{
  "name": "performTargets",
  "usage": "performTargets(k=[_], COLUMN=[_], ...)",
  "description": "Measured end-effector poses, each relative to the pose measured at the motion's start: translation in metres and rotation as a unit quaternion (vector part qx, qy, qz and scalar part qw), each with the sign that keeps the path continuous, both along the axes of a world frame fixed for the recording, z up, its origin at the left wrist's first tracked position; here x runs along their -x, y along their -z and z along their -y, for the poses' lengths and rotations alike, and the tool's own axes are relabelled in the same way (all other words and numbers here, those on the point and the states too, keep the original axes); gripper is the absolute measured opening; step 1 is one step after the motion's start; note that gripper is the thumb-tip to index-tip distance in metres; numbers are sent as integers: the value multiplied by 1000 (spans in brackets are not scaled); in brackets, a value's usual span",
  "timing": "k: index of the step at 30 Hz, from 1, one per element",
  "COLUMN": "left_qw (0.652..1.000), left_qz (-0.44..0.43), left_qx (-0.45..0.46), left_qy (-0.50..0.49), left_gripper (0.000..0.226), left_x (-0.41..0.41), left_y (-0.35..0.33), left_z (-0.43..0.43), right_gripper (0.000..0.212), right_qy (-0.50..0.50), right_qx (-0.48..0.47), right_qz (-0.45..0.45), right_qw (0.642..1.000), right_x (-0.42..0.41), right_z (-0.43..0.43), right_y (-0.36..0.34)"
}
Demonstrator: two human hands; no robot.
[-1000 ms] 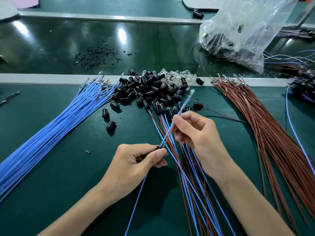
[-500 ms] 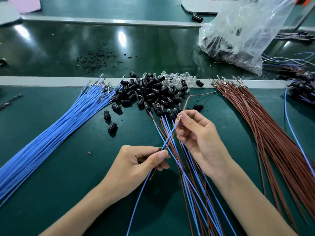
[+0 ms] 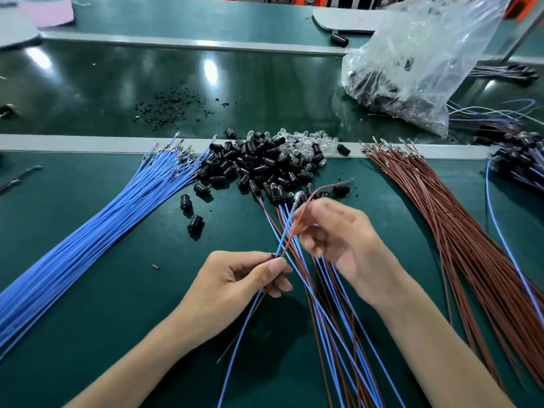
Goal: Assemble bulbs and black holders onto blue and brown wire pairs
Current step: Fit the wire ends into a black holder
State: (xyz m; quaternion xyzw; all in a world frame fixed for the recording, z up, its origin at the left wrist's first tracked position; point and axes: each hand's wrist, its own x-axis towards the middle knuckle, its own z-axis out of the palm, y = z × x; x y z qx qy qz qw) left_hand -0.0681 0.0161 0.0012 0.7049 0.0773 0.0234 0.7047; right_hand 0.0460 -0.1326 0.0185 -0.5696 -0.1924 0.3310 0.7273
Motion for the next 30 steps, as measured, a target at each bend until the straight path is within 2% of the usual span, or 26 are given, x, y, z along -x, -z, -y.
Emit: performTargets(k=[2,5,8,10,12,14,15,17,19,20,22,26,30], left_qw=[1000,1000,1000,1000,1000,1000,1000,1000,1000,999,999,1000,1000], left_qz=[-2,0,4,5,3,5,5,2,2,2,4,8,6], left_qx=[-6,-10,-2,5,12,13,8,-5,-17,-25,-29,-3,5], left_qy=[7,12,4,-2,-5,-3,-1,9,23,30,33,14,8], left_gripper=[18,17,20,23,23,21,20,19,18,17,17,17,18], left_x=[0,0,0,0,-1,-1,-1,0,0,0,1,0,0], left_y=[0,0,-1,-2,-2,-2,-2,-1,-1,-1,-1,-3,-4], left_z=[1,1,0,-1,0,0,-1,-2,-1,0,1,1,1], right_gripper=[19,13,9,5,8,8,4,11,18,16,7,7,12], right_qy=[75,129,148,144,115,42,10,23,76,98,131,134,10], right_qx=[-80,-99,-97,-84,-9,80,102,68,-42,-84,-127,-122,55], right_qz=[-122,-175,-148,-98,13,130,149,96,-47,-96,-128,-95,62], right_qw=[986,971,973,981,993,987,984,993,995,987,975,979,997], right_x=[-1,-1,-2,-3,-3,0,2,3,1,0,0,1,0], right_z=[-4,-7,-5,-4,0,2,1,-2,-5,-7,-10,-9,-2], right_y=[1,4,7,8,9,10,8,7,6,7,9,13,12])
